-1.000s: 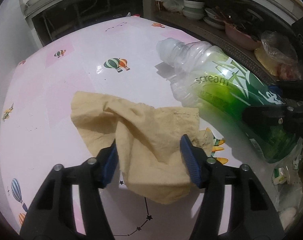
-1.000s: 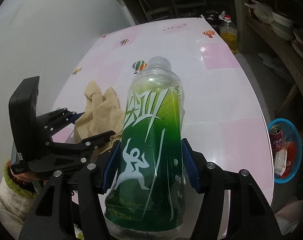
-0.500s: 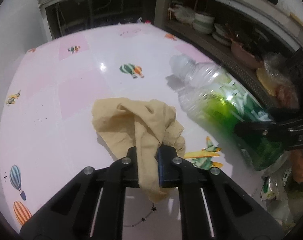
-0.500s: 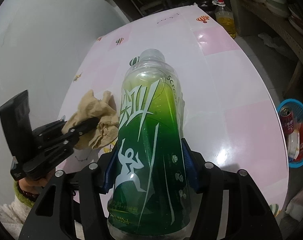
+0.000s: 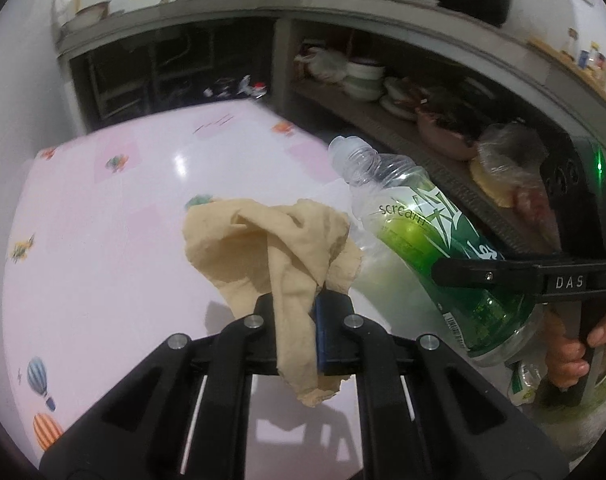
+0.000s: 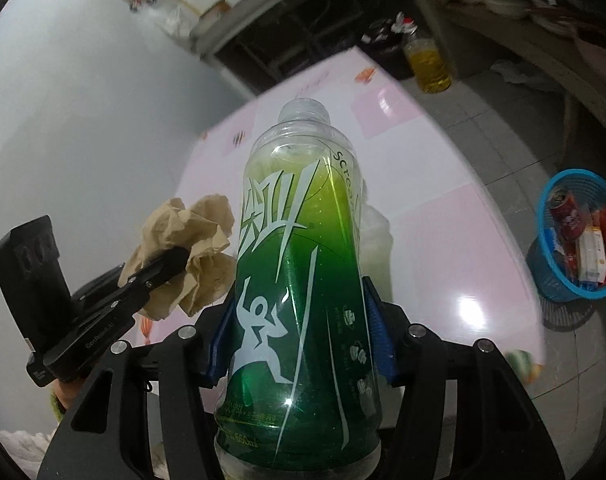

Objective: Collect trash

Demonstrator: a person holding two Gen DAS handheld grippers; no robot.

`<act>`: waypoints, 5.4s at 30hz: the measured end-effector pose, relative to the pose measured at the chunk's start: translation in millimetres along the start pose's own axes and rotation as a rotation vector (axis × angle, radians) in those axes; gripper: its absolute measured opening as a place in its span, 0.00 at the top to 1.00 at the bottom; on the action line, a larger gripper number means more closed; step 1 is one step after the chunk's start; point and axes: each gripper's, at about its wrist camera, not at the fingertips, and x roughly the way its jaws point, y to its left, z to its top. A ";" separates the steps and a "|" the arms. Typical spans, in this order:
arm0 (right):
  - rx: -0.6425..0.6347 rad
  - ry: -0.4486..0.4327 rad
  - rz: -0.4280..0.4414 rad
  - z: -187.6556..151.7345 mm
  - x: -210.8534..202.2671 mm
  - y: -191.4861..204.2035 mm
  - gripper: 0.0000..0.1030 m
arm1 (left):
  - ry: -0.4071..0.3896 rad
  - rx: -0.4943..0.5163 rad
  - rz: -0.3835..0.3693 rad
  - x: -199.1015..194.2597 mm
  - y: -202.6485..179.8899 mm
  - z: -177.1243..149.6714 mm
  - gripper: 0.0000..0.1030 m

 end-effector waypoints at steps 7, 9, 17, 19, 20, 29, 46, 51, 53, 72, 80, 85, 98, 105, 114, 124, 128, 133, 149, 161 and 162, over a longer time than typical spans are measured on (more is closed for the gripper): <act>0.092 -0.179 -0.082 -11.6 -82.8 -49.1 0.47 | -0.020 0.116 -0.127 15.4 -75.1 37.9 0.93; 0.128 -0.230 -0.146 -18.2 -108.4 -71.4 0.47 | 0.000 0.158 -0.177 30.7 -103.6 50.9 0.93; 0.327 -0.260 -0.354 -50.1 -149.6 -175.4 0.47 | 0.194 0.225 -0.307 126.5 -194.5 86.5 0.92; 0.380 -0.234 -0.380 -60.6 -141.8 -203.7 0.46 | 0.265 0.248 -0.324 157.5 -215.3 90.0 0.92; 0.399 -0.223 -0.387 -63.9 -139.7 -216.3 0.46 | 0.298 0.249 -0.323 171.7 -222.1 89.9 0.92; 0.537 -0.129 -0.411 -52.3 -73.3 -315.9 0.46 | 0.525 0.276 -0.278 310.9 -277.7 87.4 0.92; 0.591 -0.081 -0.572 -1.1 34.3 -453.7 0.36 | 0.616 0.183 -0.237 415.6 -292.2 110.2 0.43; 0.583 -0.216 -0.618 -13.1 5.3 -435.2 0.36 | 0.520 0.175 -0.281 380.7 -287.9 132.2 0.40; 0.563 -0.253 -0.629 -17.9 -6.0 -419.7 0.36 | 0.478 0.178 -0.292 364.5 -285.3 141.3 0.39; 0.229 -0.388 -0.620 -85.5 -91.5 -205.4 0.36 | 0.011 0.066 -0.266 57.8 -136.8 89.9 0.11; -0.097 -0.370 -0.616 -111.7 -110.4 -66.7 0.07 | -0.044 -0.212 -0.077 -7.2 -78.2 -6.2 0.09; -0.219 -0.353 -0.606 -127.1 -112.6 -5.4 0.06 | -0.071 -0.280 0.024 -35.5 -66.6 -49.9 0.08; -0.293 -0.391 -0.679 -145.3 -116.0 42.9 0.06 | -0.088 -0.273 0.289 -57.0 -82.8 -72.6 0.08; -0.299 -0.409 -0.755 -137.1 -126.5 41.1 0.06 | -0.063 -0.303 0.340 -57.8 -102.5 -75.1 0.08; -0.241 -0.360 -0.753 -137.0 -124.0 18.2 0.06 | 0.011 -0.292 0.367 -39.1 -115.8 -85.9 0.08; -0.266 -0.295 -0.756 -128.7 -114.0 2.9 0.06 | 0.050 -0.271 0.405 -25.8 -118.7 -83.8 0.08; -0.269 -0.292 -0.755 -125.9 -113.8 -0.2 0.06 | 0.044 -0.257 0.420 -24.8 -120.8 -81.6 0.08; -0.266 -0.295 -0.756 -122.8 -116.0 -3.9 0.06 | 0.043 -0.254 0.429 -24.2 -121.2 -79.6 0.08; -0.279 -0.297 -0.751 -120.8 -117.6 2.2 0.06 | 0.045 -0.237 0.420 -25.2 -124.2 -77.7 0.08; -0.281 -0.296 -0.732 -116.3 -119.5 5.7 0.06 | 0.027 -0.211 0.461 -32.2 -117.8 -77.5 0.08; -0.281 -0.298 -0.732 -115.9 -119.8 6.1 0.06 | 0.028 -0.207 0.469 -33.0 -116.3 -78.1 0.08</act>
